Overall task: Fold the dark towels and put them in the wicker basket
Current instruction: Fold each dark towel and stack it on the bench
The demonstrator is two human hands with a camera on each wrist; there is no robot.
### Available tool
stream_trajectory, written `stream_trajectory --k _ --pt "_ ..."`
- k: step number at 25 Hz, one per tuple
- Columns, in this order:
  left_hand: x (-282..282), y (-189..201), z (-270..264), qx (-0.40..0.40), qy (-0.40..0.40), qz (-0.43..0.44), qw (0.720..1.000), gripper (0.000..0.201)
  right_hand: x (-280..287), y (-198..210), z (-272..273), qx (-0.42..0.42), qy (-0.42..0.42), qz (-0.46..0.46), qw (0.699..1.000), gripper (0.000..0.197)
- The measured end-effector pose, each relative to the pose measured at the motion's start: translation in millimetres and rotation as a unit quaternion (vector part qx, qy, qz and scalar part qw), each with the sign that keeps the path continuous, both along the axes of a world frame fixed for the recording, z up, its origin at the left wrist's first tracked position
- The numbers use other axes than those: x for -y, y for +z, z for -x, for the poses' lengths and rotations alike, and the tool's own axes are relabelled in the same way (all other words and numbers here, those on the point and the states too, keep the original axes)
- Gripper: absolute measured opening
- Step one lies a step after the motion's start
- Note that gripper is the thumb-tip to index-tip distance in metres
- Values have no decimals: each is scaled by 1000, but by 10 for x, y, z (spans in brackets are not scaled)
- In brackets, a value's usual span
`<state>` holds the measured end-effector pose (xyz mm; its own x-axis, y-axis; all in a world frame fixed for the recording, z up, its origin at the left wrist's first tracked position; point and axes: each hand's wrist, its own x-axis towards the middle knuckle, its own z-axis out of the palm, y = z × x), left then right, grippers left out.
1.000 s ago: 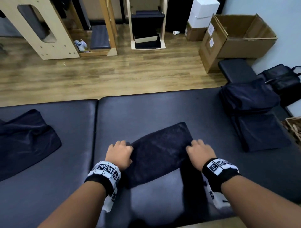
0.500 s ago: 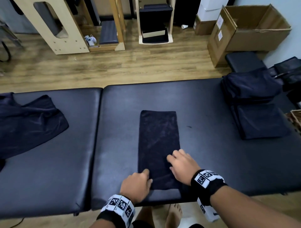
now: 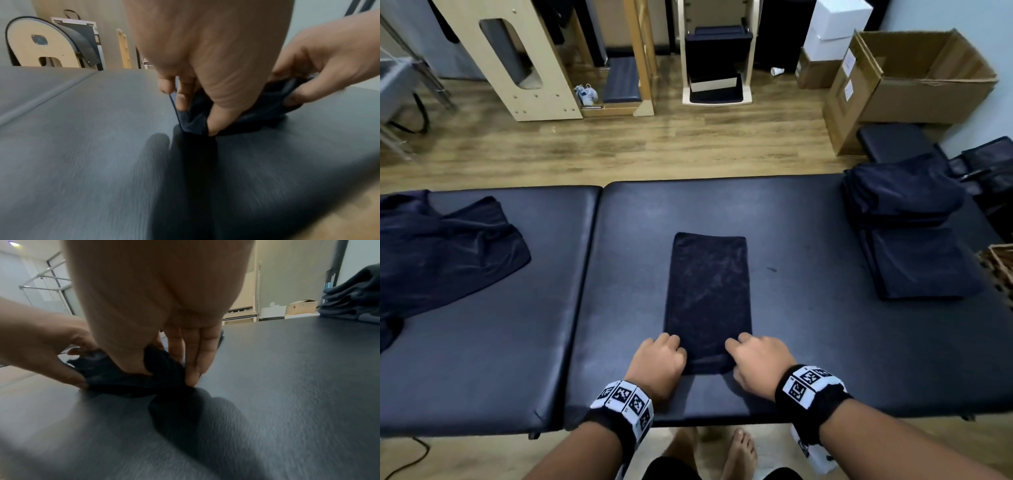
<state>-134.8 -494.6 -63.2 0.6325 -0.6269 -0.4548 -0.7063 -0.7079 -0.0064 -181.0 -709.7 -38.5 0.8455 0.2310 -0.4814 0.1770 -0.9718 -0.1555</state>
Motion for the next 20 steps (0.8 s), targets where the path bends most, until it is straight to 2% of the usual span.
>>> stream_trajectory --k 1,4,8,10,13,14,15,17,19,20 --pt "31 101 -79 4 5 9 1000 33 27 36 -53 11 -14 -5 1000 25" --pt "154 458 -473 -8 92 70 993 27 136 184 -287 53 -72 -39 995 23" --pt "283 788 -1209 -6 170 170 971 33 290 427 -877 102 -206 -119 966 29" --pt "317 801 -1518 -32 224 244 943 40 326 510 -1211 119 -271 -146 944 31" --pt "303 624 -1848 -82 290 385 872 59 362 462 -1559 143 -368 -128 910 39" --pt "289 532 -1906 -82 295 396 865 58 361 388 -1595 129 -396 -115 902 42" --pt "271 428 -1919 -75 296 377 875 50 350 290 -1576 105 -413 -103 899 43" --pt "244 193 -1938 -86 310 259 911 35 284 19 -1515 39 -425 -84 900 44" --pt "237 15 -1922 -139 337 155 918 48 229 -188 -1465 -3 -449 -87 889 47" --pt "247 -61 -1924 -164 354 149 909 53 218 -251 -1472 -8 -475 -105 873 47"
